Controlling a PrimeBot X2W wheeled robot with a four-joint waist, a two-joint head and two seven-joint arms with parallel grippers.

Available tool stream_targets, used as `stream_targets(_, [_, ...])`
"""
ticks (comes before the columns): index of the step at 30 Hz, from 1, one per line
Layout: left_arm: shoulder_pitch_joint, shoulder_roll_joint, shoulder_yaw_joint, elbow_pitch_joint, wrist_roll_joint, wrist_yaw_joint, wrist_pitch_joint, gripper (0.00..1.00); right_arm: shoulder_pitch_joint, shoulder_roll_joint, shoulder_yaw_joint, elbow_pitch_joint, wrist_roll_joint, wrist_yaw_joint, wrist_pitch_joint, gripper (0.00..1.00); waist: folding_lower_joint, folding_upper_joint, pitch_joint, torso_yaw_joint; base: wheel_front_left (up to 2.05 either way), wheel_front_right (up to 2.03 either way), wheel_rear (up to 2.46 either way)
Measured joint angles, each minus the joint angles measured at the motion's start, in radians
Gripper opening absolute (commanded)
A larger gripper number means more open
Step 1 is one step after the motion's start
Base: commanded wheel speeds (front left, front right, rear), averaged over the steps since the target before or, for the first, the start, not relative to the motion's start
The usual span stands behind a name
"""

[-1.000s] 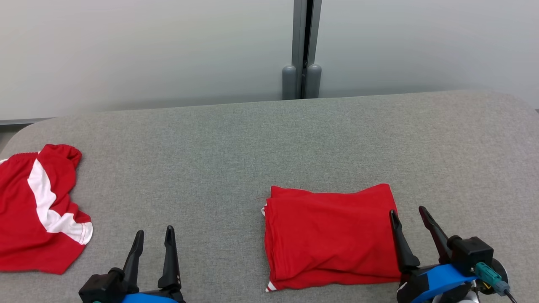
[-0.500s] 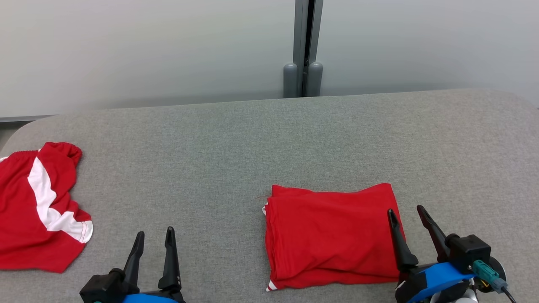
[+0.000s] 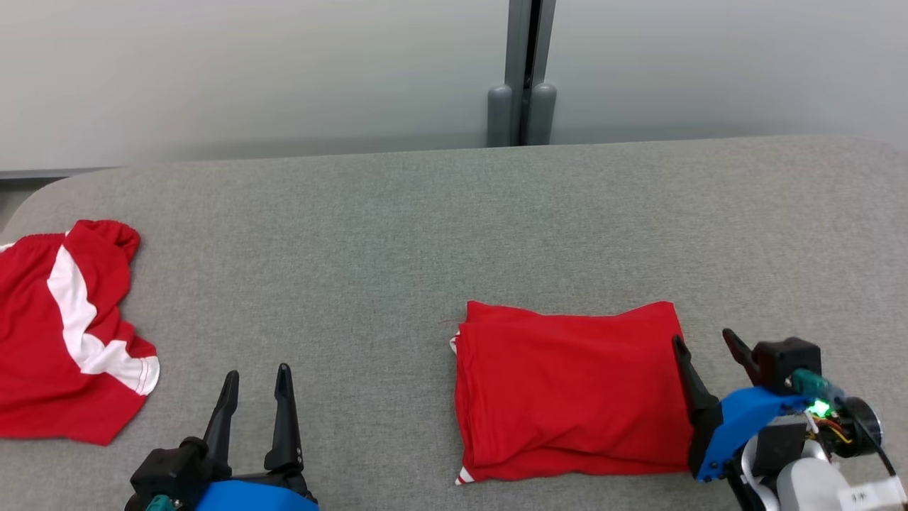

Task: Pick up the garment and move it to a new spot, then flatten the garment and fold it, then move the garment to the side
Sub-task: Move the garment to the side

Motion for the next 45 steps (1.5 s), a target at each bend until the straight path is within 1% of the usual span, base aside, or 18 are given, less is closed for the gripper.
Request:
stream_targets(3, [-0.009,-0.005,0.002,-0.002,0.002,-0.001,0.0,1.0,-0.009,-0.001,-0.009,-0.019,-0.003,0.0,0.137,1.0,0.0,0.0,0.016,0.014,0.0,0.0,0.0])
stream_targets(6, [-0.015,-0.012,0.004,-0.003,0.003,-0.004,0.0,1.0,-0.007,0.0,-0.014,-0.034,0.003,0.0,0.238,1.0,0.0,0.0,0.033,0.028,0.0,0.0,0.0])
stream_targets(11, [-0.029,-0.022,0.007,-0.001,0.009,-0.013,0.0,1.0,-0.001,-0.007,-0.02,-0.037,0.053,0.0,0.354,1.0,0.0,0.0,0.059,0.054,0.0,0.0,0.0])
stream_targets(15, [-0.037,-0.026,0.015,0.003,0.018,-0.017,0.0,1.0,-0.004,-0.024,-0.015,-0.025,0.087,0.0,0.406,1.0,0.0,0.0,0.076,0.069,0.0,0.0,0.0])
stream_targets(16, [-0.037,-0.027,0.016,0.002,0.021,-0.017,0.0,1.0,-0.006,-0.028,-0.013,-0.023,0.096,0.0,0.413,0.82,0.0,0.0,0.08,0.071,0.0,0.0,0.0])
stream_targets(17, [-0.037,-0.028,0.016,0.0,0.028,-0.017,0.0,1.0,-0.01,-0.031,-0.011,-0.022,0.108,0.0,0.415,0.45,0.0,0.0,0.085,0.072,0.0,0.0,0.0])
stream_targets(18, [-0.039,-0.028,0.016,-0.003,0.032,-0.017,0.0,1.0,-0.014,-0.035,-0.009,-0.021,0.116,0.0,0.417,0.21,0.0,0.0,0.09,0.072,0.0,0.0,0.0])
stream_targets(19, [-0.042,-0.028,0.016,-0.007,0.038,-0.018,0.0,1.0,-0.019,-0.038,-0.005,-0.021,0.119,0.0,0.415,0.0,0.0,0.0,0.095,0.071,0.0,0.0,0.0])
stream_targets(23, [-0.052,-0.024,0.012,-0.025,0.06,-0.021,0.0,1.0,-0.05,-0.044,-0.008,-0.026,0.126,0.001,0.375,0.0,0.0,0.0,0.118,0.045,0.0,0.0,0.0])
stream_targets(28, [-0.068,-0.01,0.0,-0.046,0.08,-0.022,0.0,1.0,-0.093,-0.074,-0.045,-0.038,0.116,0.001,0.32,0.0,0.0001,0.0,0.155,-0.031,0.0,0.0,0.0])
stream_targets(31, [-0.079,0.005,-0.004,-0.067,0.089,-0.021,0.005,1.0,-0.109,-0.084,-0.071,-0.05,0.113,0.001,0.292,0.0,0.0001,0.0,0.186,-0.1,0.0,0.0,0.0])
stream_targets(34, [-0.087,0.022,-0.007,-0.096,0.099,-0.021,0.02,1.0,-0.128,-0.087,-0.092,-0.055,0.108,0.001,0.262,0.0,0.0001,0.0,0.226,-0.186,0.0,0.0,0.0])
stream_targets(39, [-0.103,0.059,-0.022,-0.151,0.123,-0.024,0.061,1.0,-0.158,-0.084,-0.085,-0.046,0.113,0.0,0.222,0.0,0.0002,0.0,0.273,-0.316,0.0,0.0,0.0])
stream_targets(42, [-0.109,0.075,-0.026,-0.184,0.132,-0.023,0.086,1.0,-0.185,-0.079,-0.074,-0.026,0.113,0.0,0.198,0.0,0.0001,0.0,0.286,-0.377,0.0,0.0,0.0])
stream_targets(45, [-0.114,0.088,-0.033,-0.21,0.136,-0.023,0.111,1.0,-0.214,-0.07,-0.059,-0.001,0.114,0.0,0.177,0.0,0.0001,0.0,0.289,-0.417,0.0,0.0,0.0])
